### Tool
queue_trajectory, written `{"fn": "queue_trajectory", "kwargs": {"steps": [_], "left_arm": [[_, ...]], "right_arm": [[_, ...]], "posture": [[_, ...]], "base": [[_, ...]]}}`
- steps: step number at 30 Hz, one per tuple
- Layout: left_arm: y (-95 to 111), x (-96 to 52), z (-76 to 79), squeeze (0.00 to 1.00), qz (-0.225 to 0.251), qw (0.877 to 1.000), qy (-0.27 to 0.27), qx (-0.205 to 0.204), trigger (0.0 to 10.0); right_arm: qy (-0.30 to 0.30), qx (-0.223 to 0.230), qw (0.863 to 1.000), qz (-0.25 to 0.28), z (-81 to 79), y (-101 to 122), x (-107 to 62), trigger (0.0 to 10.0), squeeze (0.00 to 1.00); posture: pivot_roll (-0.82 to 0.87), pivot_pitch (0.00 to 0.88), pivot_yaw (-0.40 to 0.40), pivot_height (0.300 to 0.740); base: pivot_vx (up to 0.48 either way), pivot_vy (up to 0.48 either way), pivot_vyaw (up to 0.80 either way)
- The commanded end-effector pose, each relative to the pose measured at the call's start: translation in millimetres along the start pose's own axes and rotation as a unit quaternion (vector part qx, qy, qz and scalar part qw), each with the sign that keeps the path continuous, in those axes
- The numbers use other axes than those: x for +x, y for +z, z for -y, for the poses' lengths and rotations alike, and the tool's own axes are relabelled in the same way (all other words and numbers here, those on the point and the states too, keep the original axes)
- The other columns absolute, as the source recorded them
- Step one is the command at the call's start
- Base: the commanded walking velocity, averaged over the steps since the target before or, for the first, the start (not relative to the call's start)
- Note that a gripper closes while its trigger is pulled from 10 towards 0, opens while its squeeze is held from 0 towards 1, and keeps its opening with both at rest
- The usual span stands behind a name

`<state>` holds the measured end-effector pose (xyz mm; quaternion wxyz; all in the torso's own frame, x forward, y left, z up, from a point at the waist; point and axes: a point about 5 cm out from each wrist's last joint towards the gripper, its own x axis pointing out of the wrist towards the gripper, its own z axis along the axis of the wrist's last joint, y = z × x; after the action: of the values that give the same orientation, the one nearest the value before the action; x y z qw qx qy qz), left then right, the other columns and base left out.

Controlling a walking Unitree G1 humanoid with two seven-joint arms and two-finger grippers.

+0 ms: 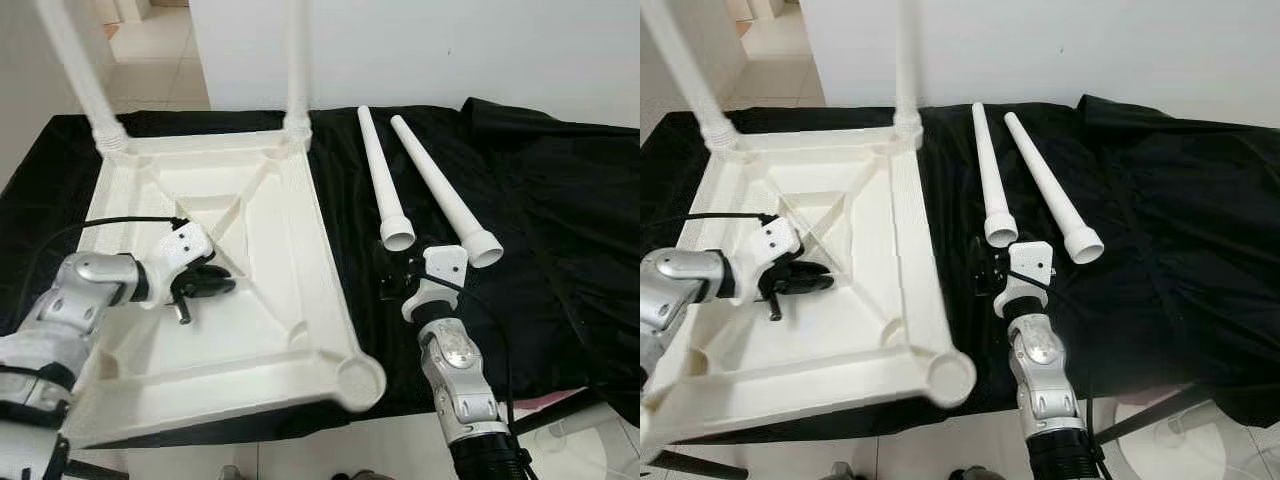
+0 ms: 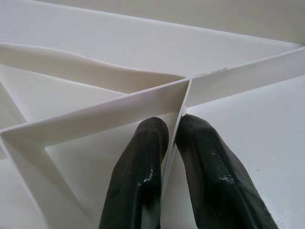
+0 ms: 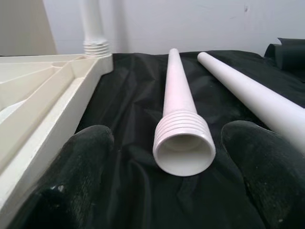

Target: Building children table

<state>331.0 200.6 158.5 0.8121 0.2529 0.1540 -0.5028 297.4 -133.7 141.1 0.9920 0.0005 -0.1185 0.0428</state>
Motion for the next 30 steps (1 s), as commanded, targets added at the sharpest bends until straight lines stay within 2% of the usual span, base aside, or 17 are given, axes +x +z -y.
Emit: {"fn": "queue_trajectory", "kwargs": {"steps": [1, 4, 5, 6, 7, 10, 14, 15, 16, 17, 18, 24, 28, 30], "left_arm": [[-4, 3.3, -2.0, 0.00, -0.010, 0.999, 0.040, -0.003, 10.0], [11, 20.7, 7.9, 0.00, 0.027, 0.999, 0.018, 0.008, 10.0], [14, 23.9, 10.2, 0.05, 0.036, 0.999, 0.010, 0.001, 10.0], [14, 23.9, 10.2, 0.05, 0.036, 0.999, 0.010, 0.001, 10.0], [16, 25.3, 12.1, 1.00, 0.043, 0.999, 0.001, -0.007, 10.0], [17, 26.3, 13.7, 1.00, 0.050, 0.999, -0.006, -0.013, 10.0], [25, 25.1, 13.2, 1.00, 0.071, 0.997, 0.002, 0.003, 10.0], [32, 22.7, 11.2, 0.87, 0.094, 0.995, 0.009, 0.004, 10.0], [32, 22.7, 11.2, 0.87, 0.094, 0.995, 0.009, 0.004, 10.0], [37, 20.4, 9.1, 0.68, 0.113, 0.993, 0.016, 0.000, 10.0], [41, 18.3, 7.4, 0.03, 0.128, 0.992, 0.019, -0.007, 10.0], [51, 10.8, -0.8, 0.04, 0.160, 0.985, 0.063, -0.019, 10.0], [57, 4.4, -4.3, 0.00, 0.166, 0.982, 0.087, -0.011, 10.0], [63, 0.7, -7.3, 0.00, 0.188, 0.975, 0.117, -0.017, 10.0]], "right_arm": [[-0.003, 0.001, 1.000, -0.001, 0.0, -1, 0.6, 10.0, 0.00], [0.001, 0.005, 1.000, -0.002, -4.2, -2, 0.9, 10.0, 0.00], [0.001, 0.006, 1.000, -0.003, -4.6, -2, 1.0, 10.0, 0.00], [0.001, 0.006, 1.000, -0.003, -4.6, -2, 1.0, 10.0, 0.00], [0.000, 0.006, 1.000, -0.003, -4.6, -2, 1.0, 10.0, 0.00], [-0.001, 0.006, 1.000, -0.002, -4.4, -2, 1.0, 10.0, 0.00], [-0.007, 0.007, 1.000, 0.005, -2.5, 0, 1.5, 10.0, 0.00], [-0.012, 0.008, 1.000, 0.009, -1.2, 2, 2.5, 10.0, 0.00], [-0.012, 0.008, 1.000, 0.009, -1.2, 2, 2.5, 10.0, 0.00], [-0.016, 0.008, 1.000, 0.013, -0.2, 3, 3.5, 10.0, 0.00], [-0.019, 0.007, 1.000, 0.016, 0.8, 4, 4.8, 10.0, 0.00], [-0.038, 0.007, 0.999, 0.019, 10.0, 6, 12.3, 10.0, 0.00], [-0.045, 0.004, 0.999, 0.023, 14.6, 9, 16.4, 10.0, 0.00], [-0.060, -0.001, 0.998, 0.025, 20.9, 11, 20.8, 10.0, 0.00]], "posture": [[-0.03, 0.115, 0.004, 0.740], [-0.03, 0.117, 0.004, 0.740], [-0.03, 0.118, 0.004, 0.740], [-0.03, 0.118, 0.004, 0.740], [-0.03, 0.118, 0.006, 0.740], [-0.03, 0.119, 0.007, 0.740], [-0.03, 0.116, 0.011, 0.740], [-0.03, 0.113, 0.011, 0.740], [-0.03, 0.113, 0.011, 0.740], [-0.04, 0.112, 0.011, 0.740], [-0.04, 0.108, 0.013, 0.740], [-0.03, 0.104, 0.008, 0.740], [-0.03, 0.104, 0.005, 0.740], [-0.02, 0.106, -0.001, 0.740]], "base": [[0.000, 0.000, 0.00], [0.000, 0.000, 0.00], [0.000, 0.000, 0.00], [0.000, 0.000, 0.00], [0.000, 0.000, 0.00], [0.000, 0.000, 0.00], [0.000, 0.000, 0.00], [0.000, 0.000, 0.00], [0.000, 0.000, 0.00], [0.000, 0.000, 0.00], [0.000, 0.000, 0.00], [0.000, 0.000, 0.00], [0.000, 0.000, 0.00], [0.000, 0.000, 0.00]]}}
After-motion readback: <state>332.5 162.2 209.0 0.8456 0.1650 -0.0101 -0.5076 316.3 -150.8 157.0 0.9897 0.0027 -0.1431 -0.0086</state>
